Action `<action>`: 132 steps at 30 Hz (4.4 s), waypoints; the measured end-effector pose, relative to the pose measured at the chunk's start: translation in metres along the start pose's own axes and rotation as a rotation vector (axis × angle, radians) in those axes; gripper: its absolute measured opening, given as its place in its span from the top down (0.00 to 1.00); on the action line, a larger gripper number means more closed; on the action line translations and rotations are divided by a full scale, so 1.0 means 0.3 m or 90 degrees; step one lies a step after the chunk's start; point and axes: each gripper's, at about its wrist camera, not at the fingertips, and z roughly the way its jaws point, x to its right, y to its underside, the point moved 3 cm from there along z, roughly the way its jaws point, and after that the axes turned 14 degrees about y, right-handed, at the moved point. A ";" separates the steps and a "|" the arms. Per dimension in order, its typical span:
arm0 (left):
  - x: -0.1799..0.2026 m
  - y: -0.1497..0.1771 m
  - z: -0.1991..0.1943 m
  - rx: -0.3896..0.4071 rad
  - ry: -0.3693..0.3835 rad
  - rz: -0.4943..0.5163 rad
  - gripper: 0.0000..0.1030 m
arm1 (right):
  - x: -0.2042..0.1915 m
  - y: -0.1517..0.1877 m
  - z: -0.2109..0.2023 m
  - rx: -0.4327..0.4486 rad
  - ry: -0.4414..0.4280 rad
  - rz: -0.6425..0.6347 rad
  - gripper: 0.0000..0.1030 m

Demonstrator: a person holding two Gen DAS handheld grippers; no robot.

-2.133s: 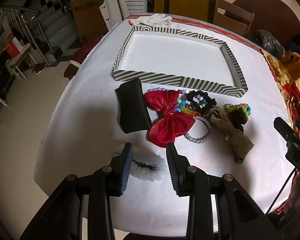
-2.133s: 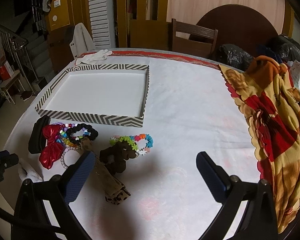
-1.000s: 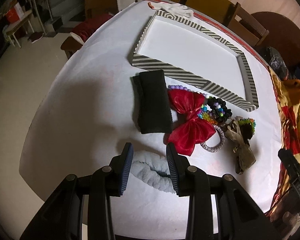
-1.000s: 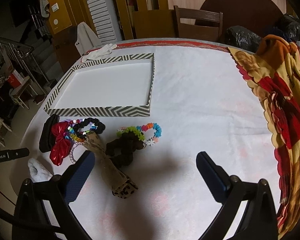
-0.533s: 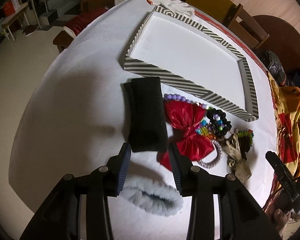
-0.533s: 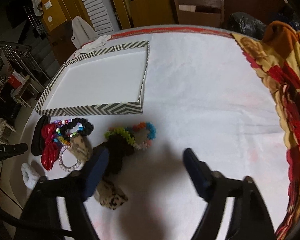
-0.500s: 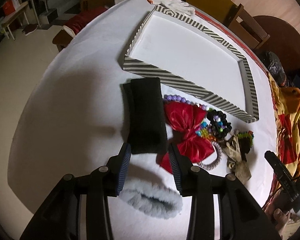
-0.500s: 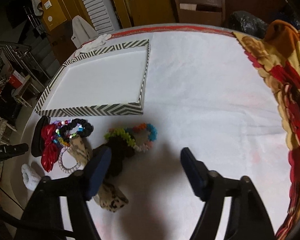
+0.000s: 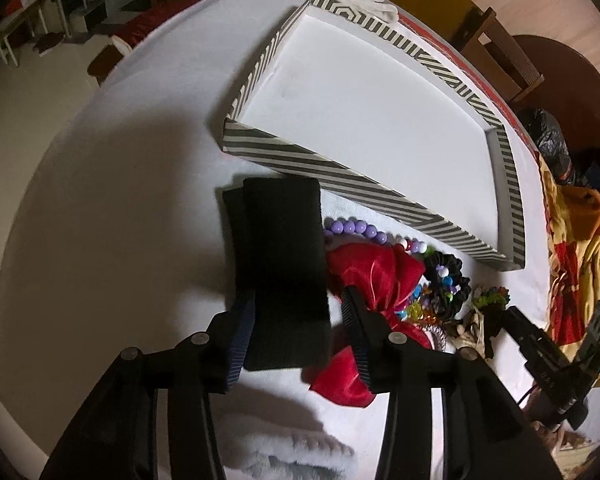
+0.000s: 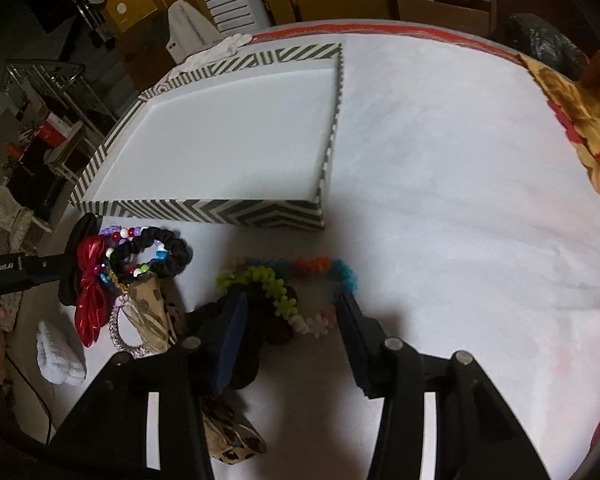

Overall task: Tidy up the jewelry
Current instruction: 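Grasp black velvet pouch with left tool while right tool grasps star-bead bracelet, then place pouch in striped tray with left tool while right tool drops bracelet there, then move left tool to red satin bow while right tool approaches brown hair bows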

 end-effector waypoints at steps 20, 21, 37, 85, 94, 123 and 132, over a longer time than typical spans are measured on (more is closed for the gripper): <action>-0.009 0.007 -0.029 0.007 -0.030 0.029 0.66 | 0.021 -0.018 -0.104 0.042 -0.014 0.000 0.73; -0.009 0.011 -0.029 0.006 -0.031 0.031 0.66 | 0.017 -0.027 -0.089 0.034 -0.018 0.003 0.70; -0.018 0.011 -0.123 0.024 -0.021 0.027 0.68 | 0.041 -0.064 -0.134 0.046 -0.113 0.064 0.89; 0.087 -0.332 0.045 0.010 -0.041 0.133 0.47 | -0.047 -0.290 -0.041 0.069 -0.048 0.100 0.57; 0.177 -0.223 -0.130 0.062 0.022 0.169 0.47 | -0.127 -0.235 -0.164 0.099 -0.083 0.055 0.54; 0.388 0.232 -0.282 0.203 -0.156 0.323 0.49 | 0.002 -0.033 -0.431 0.152 -0.100 0.036 0.46; 0.344 0.241 -0.274 0.150 -0.096 0.254 0.49 | -0.024 0.002 -0.419 0.137 -0.107 0.024 0.45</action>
